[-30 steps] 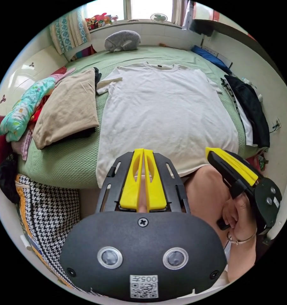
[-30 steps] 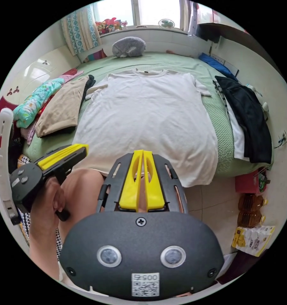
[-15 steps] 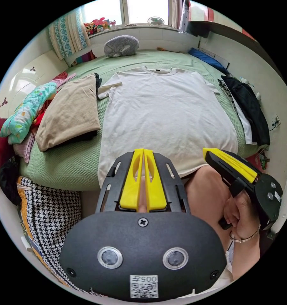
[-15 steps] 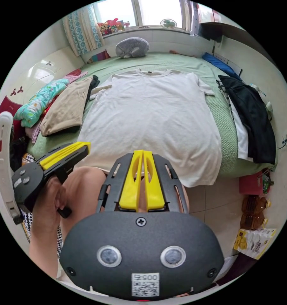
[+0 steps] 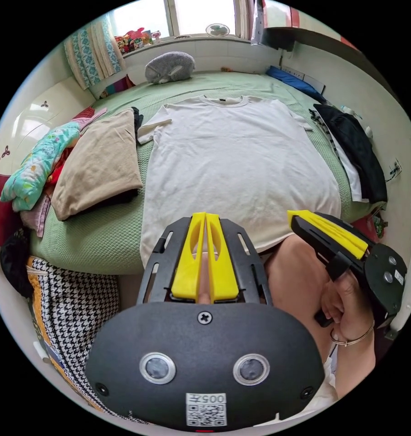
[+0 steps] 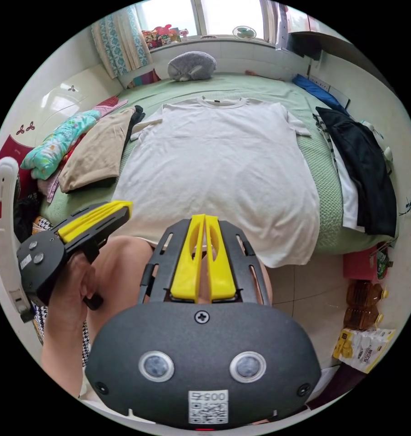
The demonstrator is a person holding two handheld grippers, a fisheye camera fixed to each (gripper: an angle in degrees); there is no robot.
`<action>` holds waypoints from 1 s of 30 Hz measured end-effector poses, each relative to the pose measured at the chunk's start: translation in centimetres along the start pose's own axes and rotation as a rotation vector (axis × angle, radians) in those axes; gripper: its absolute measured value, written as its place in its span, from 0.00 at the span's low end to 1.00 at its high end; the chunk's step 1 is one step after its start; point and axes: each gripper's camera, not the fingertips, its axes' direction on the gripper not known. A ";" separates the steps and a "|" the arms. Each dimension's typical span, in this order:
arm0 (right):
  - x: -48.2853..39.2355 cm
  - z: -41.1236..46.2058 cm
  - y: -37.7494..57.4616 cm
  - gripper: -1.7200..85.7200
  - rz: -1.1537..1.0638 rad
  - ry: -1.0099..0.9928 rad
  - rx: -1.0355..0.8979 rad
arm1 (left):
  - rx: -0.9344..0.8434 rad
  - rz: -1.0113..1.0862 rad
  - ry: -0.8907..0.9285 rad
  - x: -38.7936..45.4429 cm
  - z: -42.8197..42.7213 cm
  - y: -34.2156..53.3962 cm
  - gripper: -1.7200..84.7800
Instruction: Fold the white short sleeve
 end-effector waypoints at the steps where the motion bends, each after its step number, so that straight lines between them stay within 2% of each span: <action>1: 0.1 0.0 0.0 0.01 0.001 -0.002 -0.001 | 0.002 -0.003 0.000 0.0 0.0 0.0 0.01; 12: 0.4 0.6 -0.6 0.01 0.003 -0.005 -0.005 | 0.010 0.080 -0.041 2.7 0.1 -0.2 0.01; 30: 0.9 1.7 -1.9 0.01 -0.007 -0.012 -0.018 | 0.007 0.022 -0.016 2.5 0.6 -1.1 0.01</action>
